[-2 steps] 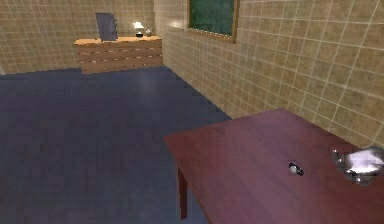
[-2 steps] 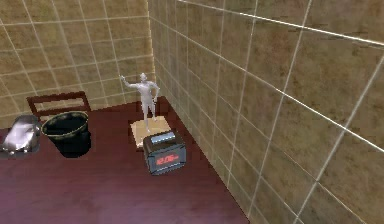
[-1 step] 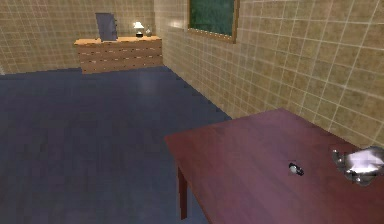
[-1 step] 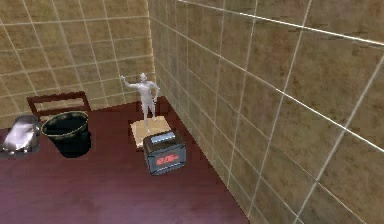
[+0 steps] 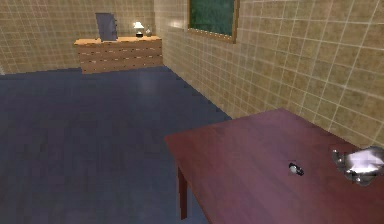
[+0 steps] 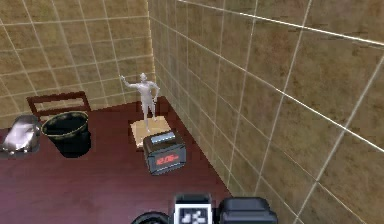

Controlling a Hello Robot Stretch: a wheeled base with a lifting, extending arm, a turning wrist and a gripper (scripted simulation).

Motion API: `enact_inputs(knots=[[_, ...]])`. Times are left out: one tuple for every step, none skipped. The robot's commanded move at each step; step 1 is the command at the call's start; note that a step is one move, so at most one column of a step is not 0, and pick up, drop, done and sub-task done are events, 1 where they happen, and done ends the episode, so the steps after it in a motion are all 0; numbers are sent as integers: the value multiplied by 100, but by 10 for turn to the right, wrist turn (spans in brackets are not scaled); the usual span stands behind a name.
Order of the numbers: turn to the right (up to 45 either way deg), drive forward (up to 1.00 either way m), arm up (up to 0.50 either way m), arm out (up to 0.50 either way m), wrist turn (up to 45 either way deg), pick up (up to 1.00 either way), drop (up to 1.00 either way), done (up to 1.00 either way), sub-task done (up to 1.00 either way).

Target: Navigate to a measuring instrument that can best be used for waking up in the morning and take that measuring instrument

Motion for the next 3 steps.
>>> enact_inputs(knots=[[0,0,0,32,0,0,0,0,0],[0,0,0,0,450,0,0,0,0],[0,0,0,0,450,0,0,0,0]])
